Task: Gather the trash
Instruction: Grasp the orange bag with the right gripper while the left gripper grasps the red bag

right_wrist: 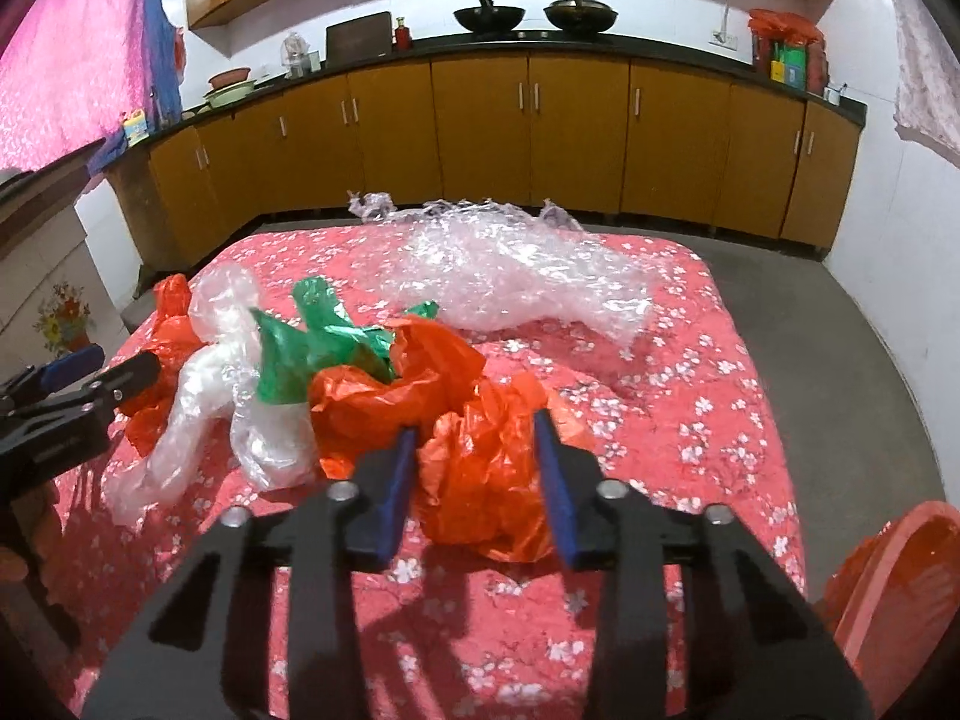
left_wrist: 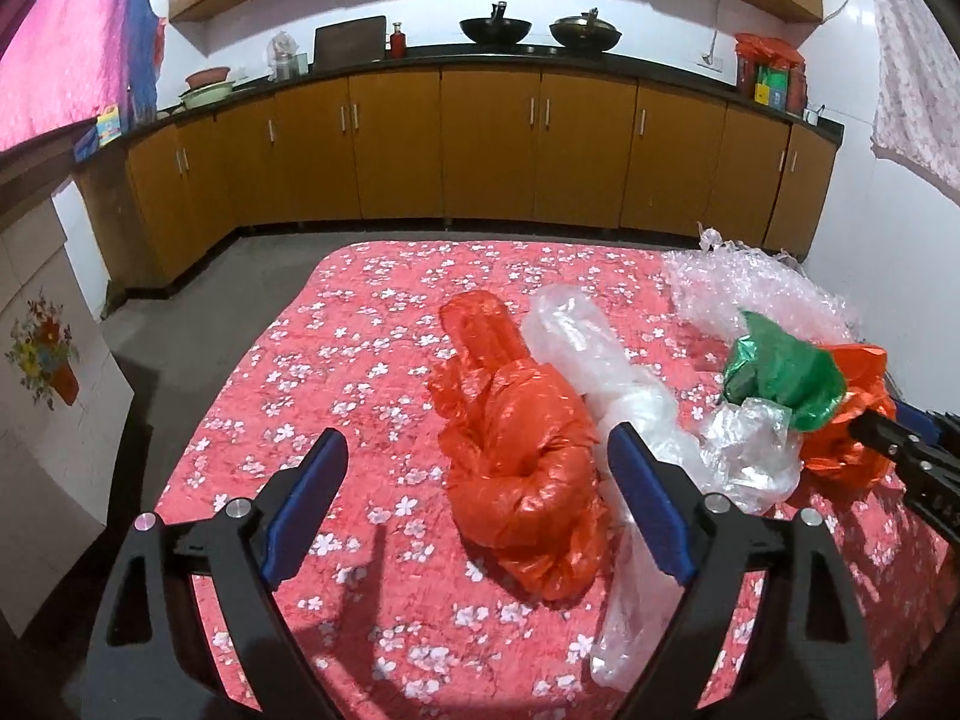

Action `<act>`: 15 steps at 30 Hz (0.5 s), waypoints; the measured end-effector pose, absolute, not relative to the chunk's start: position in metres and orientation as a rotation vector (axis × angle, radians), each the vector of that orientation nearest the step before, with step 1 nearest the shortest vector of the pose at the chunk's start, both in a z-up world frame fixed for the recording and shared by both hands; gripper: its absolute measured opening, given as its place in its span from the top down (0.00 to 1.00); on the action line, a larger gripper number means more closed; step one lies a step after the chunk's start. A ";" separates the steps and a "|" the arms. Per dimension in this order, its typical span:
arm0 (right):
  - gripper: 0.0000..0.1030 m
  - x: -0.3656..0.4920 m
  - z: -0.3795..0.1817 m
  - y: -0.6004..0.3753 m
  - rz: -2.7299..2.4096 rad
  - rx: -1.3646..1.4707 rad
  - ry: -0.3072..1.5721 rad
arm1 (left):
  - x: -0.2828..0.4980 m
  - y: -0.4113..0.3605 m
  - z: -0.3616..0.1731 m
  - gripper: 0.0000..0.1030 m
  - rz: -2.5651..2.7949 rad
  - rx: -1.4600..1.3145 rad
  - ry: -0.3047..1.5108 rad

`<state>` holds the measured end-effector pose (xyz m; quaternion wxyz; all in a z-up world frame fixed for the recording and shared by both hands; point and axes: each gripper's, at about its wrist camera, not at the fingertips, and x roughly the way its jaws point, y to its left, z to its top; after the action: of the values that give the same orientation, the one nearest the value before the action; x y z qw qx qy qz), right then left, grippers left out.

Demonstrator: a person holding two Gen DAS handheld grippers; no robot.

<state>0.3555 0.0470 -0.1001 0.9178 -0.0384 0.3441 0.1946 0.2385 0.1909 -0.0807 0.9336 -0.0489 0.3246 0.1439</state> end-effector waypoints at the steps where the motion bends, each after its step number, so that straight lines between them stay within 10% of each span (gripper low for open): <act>1: 0.71 0.355 -0.100 0.044 0.395 -0.067 0.708 | 0.240 0.189 -0.081 0.15 0.294 -0.095 0.665; 15: 0.77 0.341 -0.095 0.027 0.363 -0.033 0.714 | 0.247 0.197 -0.093 0.59 0.273 -0.130 0.748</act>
<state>0.3406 0.0267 -0.0946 0.9208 -0.0162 0.3474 0.1767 0.2475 0.1967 -0.0926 0.9197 -0.0632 0.3641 0.1328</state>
